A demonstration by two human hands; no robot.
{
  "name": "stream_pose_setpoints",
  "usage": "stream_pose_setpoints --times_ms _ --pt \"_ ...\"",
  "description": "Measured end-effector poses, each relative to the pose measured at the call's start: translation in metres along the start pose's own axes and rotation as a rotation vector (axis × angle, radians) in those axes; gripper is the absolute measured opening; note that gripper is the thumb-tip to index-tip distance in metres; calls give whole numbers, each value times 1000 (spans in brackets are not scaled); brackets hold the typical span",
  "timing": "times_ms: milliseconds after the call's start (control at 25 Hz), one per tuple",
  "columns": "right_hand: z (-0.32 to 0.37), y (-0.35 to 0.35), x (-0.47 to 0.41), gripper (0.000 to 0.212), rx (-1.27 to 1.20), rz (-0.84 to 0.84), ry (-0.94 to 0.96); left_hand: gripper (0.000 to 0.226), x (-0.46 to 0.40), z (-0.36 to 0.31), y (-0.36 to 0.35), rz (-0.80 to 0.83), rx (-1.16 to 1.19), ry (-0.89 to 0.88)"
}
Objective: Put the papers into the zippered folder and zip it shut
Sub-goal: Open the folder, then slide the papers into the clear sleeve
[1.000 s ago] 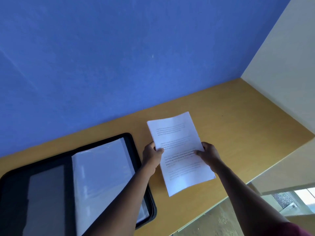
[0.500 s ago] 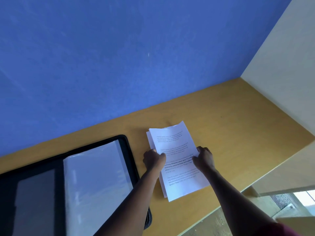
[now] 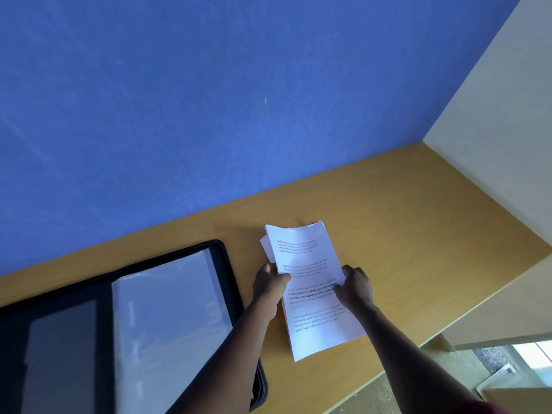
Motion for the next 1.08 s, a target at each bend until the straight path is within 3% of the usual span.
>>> stream_pose_setpoints --times_ms 280,480,720,880,1080 --pt "-3 -8 13 25 -88 27 40 46 -1 8 17 -111 138 -34" --pt "-4 -13 20 17 -137 -21 109 22 -2 17 20 13 42 -32" --pt "-17 -5 20 35 -699 28 -68 26 17 -28 23 196 18 -347" --pt "-5 21 17 55 -970 162 90 23 33 -60 37 298 32 -485" --pt "23 54 18 36 -1062 202 347 23 48 -77 51 378 74 -574"
Point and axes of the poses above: each hand's wrist, its own x-axis away from the middle knuckle, its own y-axis out of the back of the hand, z = x × y, the point moved 4 cm from there along -x, towards the middle knuckle, and after that the axes turned 5 degrees about x, right-handed, at the moved point
